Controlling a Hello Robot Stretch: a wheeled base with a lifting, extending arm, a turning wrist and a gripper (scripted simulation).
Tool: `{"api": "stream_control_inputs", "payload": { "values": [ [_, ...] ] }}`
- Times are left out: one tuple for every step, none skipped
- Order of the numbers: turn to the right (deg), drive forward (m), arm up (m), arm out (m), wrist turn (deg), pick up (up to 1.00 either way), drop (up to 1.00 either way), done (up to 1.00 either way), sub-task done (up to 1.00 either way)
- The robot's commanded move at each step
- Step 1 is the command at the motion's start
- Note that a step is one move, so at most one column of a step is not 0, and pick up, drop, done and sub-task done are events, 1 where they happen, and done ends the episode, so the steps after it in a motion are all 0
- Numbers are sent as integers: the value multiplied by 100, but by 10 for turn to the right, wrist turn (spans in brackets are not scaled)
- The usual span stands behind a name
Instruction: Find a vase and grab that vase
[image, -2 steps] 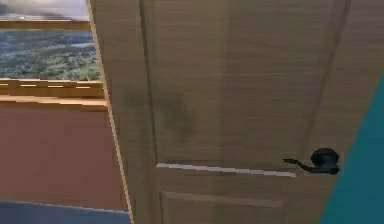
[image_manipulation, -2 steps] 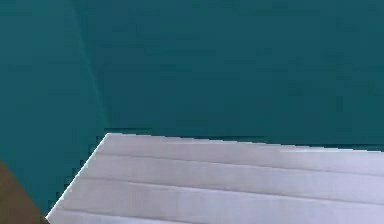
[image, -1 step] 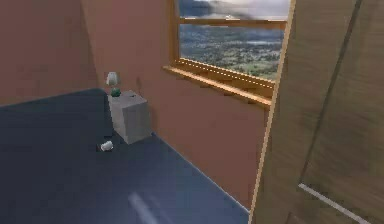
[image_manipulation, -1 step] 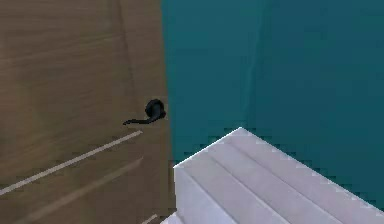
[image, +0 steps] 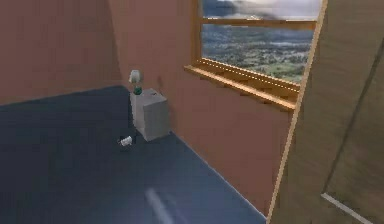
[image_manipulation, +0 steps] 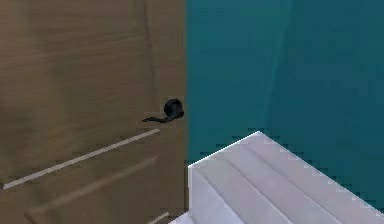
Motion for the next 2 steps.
{"api": "stream_control_inputs", "payload": {
  "values": [
    [0,75,0,0,0,0,0,0,0],
    [-390,0,0,0,0,0,0,0,0]
  ]
}}
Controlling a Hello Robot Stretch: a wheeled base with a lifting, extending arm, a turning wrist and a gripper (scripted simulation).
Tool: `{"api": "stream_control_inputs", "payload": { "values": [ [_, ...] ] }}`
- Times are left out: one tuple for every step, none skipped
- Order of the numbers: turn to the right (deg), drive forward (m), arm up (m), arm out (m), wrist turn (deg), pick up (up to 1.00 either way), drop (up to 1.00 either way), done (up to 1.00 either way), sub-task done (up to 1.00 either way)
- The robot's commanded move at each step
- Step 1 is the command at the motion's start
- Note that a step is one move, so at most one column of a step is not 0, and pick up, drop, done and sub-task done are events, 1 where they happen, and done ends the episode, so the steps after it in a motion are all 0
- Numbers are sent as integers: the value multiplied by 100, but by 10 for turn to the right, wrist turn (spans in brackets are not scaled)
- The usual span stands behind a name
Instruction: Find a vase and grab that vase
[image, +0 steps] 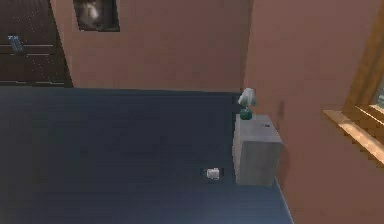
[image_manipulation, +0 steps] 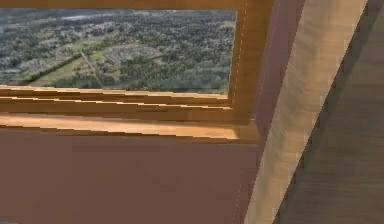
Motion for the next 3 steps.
{"api": "stream_control_inputs", "payload": {
  "values": [
    [0,5,0,0,0,0,0,0,0],
    [-450,0,0,0,0,0,0,0,0],
    [-180,0,0,0,0,0,0,0,0]
  ]
}}
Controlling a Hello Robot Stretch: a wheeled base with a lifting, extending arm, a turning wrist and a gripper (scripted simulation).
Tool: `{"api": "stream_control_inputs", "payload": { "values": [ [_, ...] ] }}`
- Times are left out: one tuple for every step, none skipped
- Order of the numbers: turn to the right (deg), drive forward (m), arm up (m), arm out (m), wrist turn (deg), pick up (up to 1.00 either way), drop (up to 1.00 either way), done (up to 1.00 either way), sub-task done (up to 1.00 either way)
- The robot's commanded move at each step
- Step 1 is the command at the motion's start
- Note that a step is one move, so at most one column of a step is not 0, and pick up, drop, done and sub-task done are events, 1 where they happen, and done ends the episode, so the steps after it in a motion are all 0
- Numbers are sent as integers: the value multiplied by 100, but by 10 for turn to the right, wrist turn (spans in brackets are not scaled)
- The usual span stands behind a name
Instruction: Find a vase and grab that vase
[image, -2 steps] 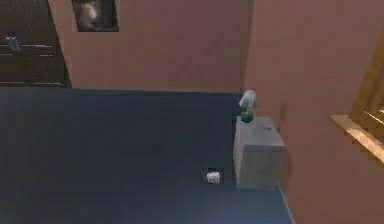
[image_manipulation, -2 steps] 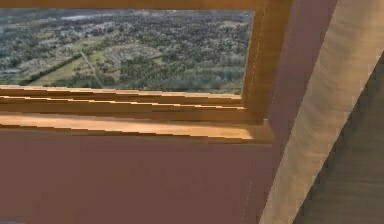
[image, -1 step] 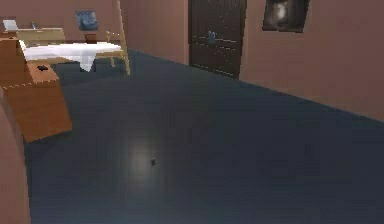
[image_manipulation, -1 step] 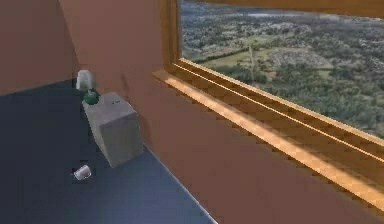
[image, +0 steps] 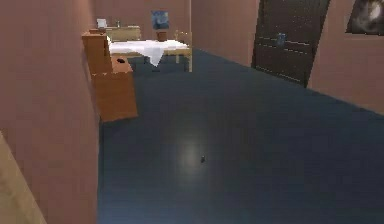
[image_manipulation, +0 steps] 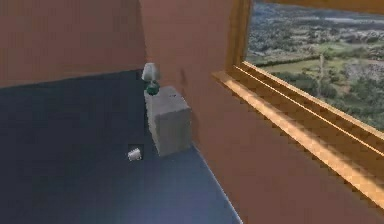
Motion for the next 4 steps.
{"api": "stream_control_inputs", "payload": {
  "values": [
    [0,40,0,0,0,0,0,0,0],
    [360,0,0,0,0,0,0,0,0],
    [0,100,0,0,0,0,0,0,0],
    [390,0,0,0,0,0,0,0,0]
  ]
}}
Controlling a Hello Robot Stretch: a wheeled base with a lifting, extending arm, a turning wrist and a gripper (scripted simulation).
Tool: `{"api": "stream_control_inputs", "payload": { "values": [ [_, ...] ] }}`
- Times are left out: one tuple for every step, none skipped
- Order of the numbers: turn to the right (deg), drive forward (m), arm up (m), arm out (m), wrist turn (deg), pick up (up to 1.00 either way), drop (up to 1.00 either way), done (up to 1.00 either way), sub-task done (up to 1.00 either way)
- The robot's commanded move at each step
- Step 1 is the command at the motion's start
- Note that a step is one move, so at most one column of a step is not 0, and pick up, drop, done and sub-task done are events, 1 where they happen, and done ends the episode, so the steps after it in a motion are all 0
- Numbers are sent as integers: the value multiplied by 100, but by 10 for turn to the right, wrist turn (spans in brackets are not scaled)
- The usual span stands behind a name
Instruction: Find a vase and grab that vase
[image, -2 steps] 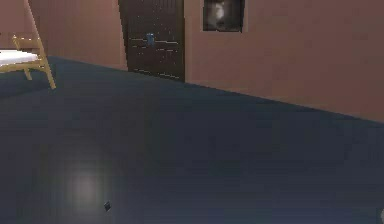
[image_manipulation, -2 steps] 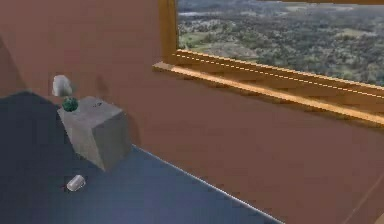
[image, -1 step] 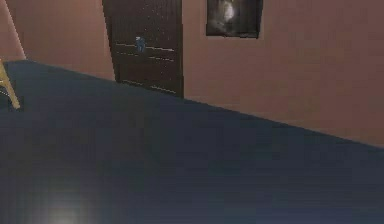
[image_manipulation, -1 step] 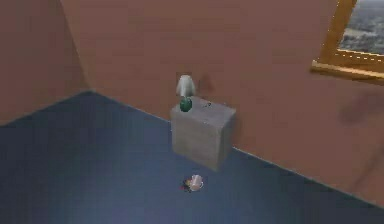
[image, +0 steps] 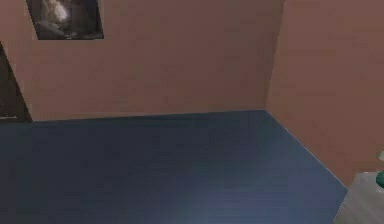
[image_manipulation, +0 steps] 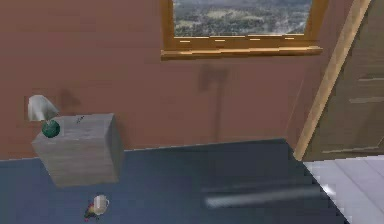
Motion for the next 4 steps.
{"api": "stream_control_inputs", "payload": {
  "values": [
    [0,5,0,0,0,0,0,0,0],
    [-450,0,0,0,0,0,0,0,0],
    [-60,0,0,0,0,0,0,0,0],
    [0,60,0,0,0,0,0,0,0]
  ]
}}
